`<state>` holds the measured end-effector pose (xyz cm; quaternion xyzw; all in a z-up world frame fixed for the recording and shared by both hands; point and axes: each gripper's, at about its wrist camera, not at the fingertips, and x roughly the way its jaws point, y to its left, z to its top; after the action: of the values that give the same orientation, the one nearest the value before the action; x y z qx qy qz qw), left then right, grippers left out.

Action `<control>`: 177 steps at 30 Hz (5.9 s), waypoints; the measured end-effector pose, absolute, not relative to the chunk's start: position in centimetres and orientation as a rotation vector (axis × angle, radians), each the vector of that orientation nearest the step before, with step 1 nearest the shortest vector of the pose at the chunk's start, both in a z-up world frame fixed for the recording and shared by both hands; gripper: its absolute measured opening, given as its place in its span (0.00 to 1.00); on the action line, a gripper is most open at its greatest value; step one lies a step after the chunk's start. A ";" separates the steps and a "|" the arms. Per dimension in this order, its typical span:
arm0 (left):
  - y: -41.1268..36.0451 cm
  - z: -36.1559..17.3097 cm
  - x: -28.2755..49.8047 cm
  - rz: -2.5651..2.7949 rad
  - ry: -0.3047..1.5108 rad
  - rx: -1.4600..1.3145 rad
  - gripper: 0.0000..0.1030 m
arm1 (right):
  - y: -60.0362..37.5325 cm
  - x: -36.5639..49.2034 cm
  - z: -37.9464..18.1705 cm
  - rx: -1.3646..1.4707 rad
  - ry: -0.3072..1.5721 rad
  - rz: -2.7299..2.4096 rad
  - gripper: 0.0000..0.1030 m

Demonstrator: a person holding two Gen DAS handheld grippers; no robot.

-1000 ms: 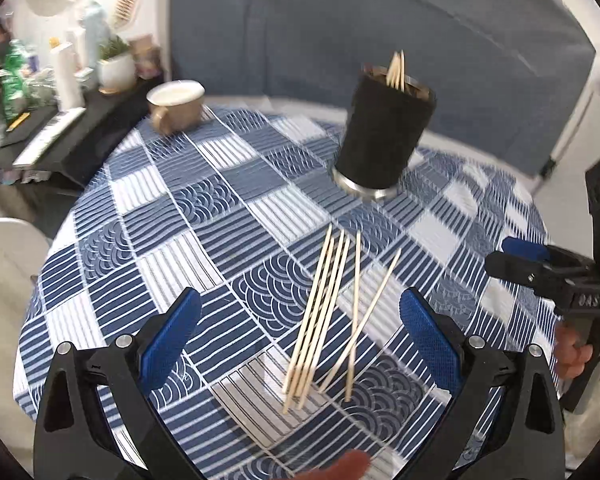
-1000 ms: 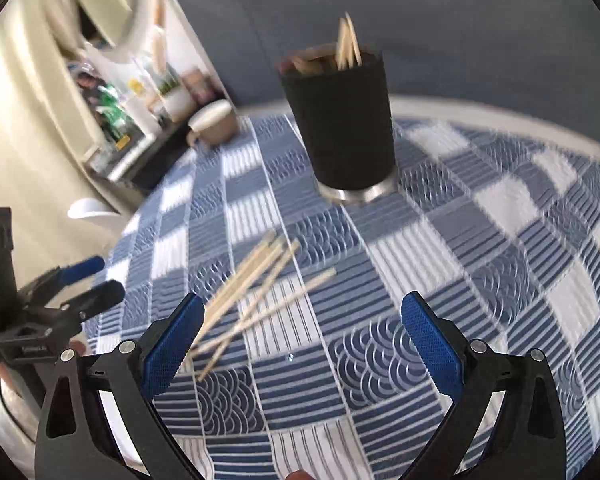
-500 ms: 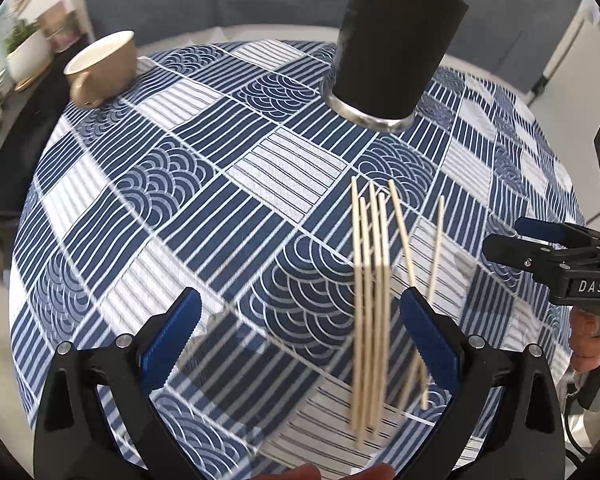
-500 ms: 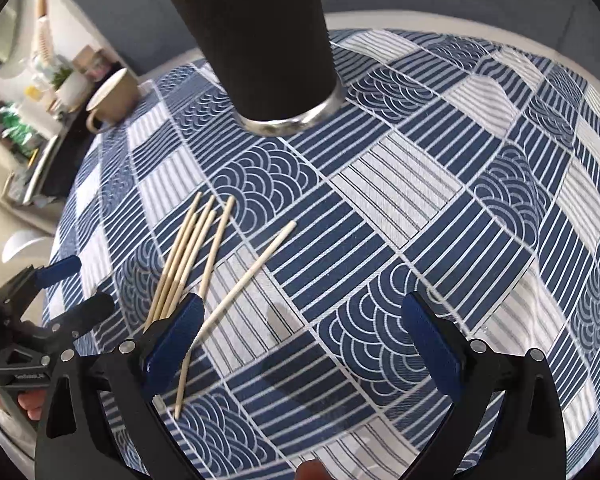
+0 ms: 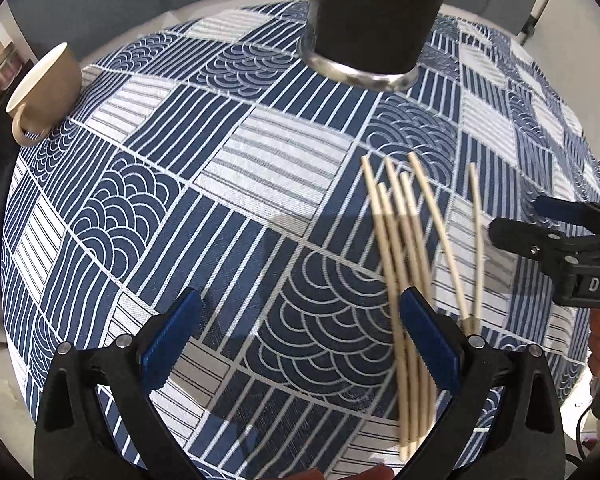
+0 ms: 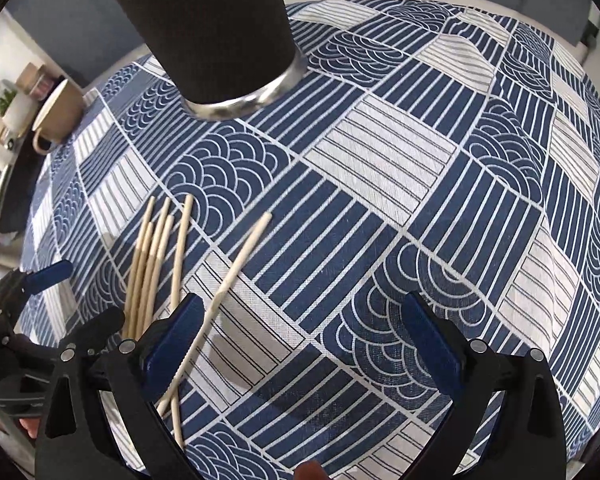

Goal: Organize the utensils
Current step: 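Lower both tools toward the remaining wooden sticks on the cloth, then grasp one wooden stick with the left tool while the right tool grasps another, then lift the left tool's stick over the black holder while the right tool carries its stick there, then open the left tool into the holder while the right tool releases its stick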

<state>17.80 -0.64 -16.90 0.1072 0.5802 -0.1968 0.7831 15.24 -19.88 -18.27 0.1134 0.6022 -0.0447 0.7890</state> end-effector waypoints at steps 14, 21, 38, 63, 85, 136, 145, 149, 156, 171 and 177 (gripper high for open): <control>-1.6 -17.3 18.3 -0.376 1.248 0.265 0.96 | -18.3 15.7 -18.4 0.164 1.341 -0.222 0.94; -1.6 -17.4 18.4 -0.365 1.265 0.258 0.96 | -18.0 16.8 -18.1 0.163 1.340 -0.220 0.93; 3.1 -16.0 16.5 -0.263 1.309 0.013 0.05 | -22.3 16.0 -17.3 0.200 1.376 -0.107 0.04; 2.2 -6.3 14.6 -0.054 1.145 -0.062 0.05 | -33.8 16.9 -8.9 0.284 1.158 0.009 0.04; -6.3 4.2 13.2 -0.031 0.907 -0.031 0.05 | -35.3 19.6 4.7 0.225 0.806 0.333 0.04; -7.4 2.2 34.9 -0.446 0.744 -0.048 0.05 | -24.9 35.7 4.8 0.307 0.482 0.350 0.05; -7.3 0.2 34.8 -0.493 0.716 -0.080 0.05 | -25.5 36.8 1.6 0.381 0.505 0.340 0.05; -7.2 -1.0 34.4 -0.511 0.725 -0.086 0.05 | -25.3 36.4 -0.1 0.375 0.551 0.329 0.05; -6.8 -1.6 32.8 -0.545 0.719 -0.100 0.05 | -25.7 34.9 -1.3 0.372 0.596 0.313 0.05; -2.7 0.8 29.1 -0.551 0.667 -0.197 0.29 | -26.6 29.0 1.6 0.326 0.607 0.245 0.39; 0.0 3.5 25.6 -0.440 0.643 -0.224 0.59 | -27.1 25.7 3.3 0.308 0.599 0.227 0.77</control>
<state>25.61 0.01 3.55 -0.1092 0.3127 -0.2140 0.9190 25.69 -27.13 3.31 0.1507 0.2933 0.1110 0.9375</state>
